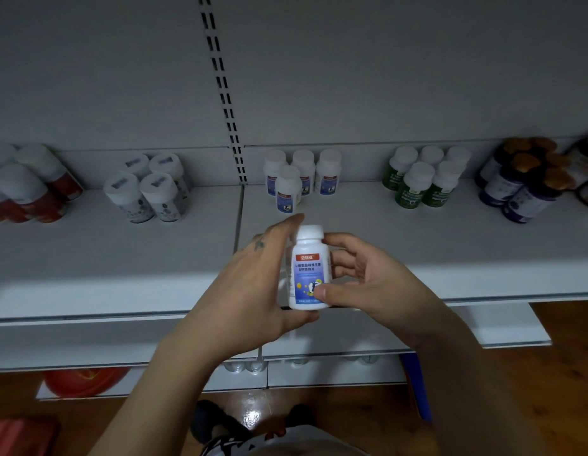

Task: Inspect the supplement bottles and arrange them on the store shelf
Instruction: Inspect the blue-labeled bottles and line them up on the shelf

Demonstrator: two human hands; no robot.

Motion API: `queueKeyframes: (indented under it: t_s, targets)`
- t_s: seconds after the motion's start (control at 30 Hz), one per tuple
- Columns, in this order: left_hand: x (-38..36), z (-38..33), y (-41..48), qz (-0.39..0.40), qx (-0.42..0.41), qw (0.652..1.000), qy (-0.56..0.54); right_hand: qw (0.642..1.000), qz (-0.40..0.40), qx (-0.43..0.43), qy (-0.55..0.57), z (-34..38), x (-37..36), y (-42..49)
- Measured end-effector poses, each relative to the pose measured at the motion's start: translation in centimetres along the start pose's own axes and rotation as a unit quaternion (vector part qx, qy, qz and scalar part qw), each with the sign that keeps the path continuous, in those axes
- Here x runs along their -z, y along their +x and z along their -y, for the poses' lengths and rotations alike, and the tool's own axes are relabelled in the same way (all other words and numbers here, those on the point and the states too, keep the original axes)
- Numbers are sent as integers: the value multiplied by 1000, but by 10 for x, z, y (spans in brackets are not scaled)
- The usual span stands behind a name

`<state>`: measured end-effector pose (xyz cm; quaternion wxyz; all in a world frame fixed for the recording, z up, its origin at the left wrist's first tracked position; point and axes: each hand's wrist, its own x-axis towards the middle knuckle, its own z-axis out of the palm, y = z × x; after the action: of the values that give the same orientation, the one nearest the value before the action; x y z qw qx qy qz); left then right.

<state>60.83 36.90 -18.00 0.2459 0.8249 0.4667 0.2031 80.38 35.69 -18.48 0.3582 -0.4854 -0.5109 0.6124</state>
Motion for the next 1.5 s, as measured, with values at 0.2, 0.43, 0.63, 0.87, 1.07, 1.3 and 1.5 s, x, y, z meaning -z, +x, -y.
queueKeyframes:
  t_s: [0.2,0.43,0.63,0.87,1.07,1.3,1.5]
  targets:
    - [-4,-1,-1,-9,6,1000,4,1000,7,2,4,-3,1,0]
    - [-6,-1,-2,-39,-26,999,6,1000,13,3,16,-6,5,-2]
    - [-12,2,-4,-39,-18,999,-26,999,17,10,39,-14,4,-2]
    - [-23,8,-1,-45,-25,995,-91,997,0,-7,74,-24,-2,3]
    - [-23,15,1,-32,-36,991,-127,994,-14,-2,110,-26,-12,3]
    - [-16,20,2,5,-16,978,-209,992,-41,-10,121,-21,-23,1]
    - [-7,35,-3,13,-9,976,-217,991,-69,-20,116,-18,-35,5]
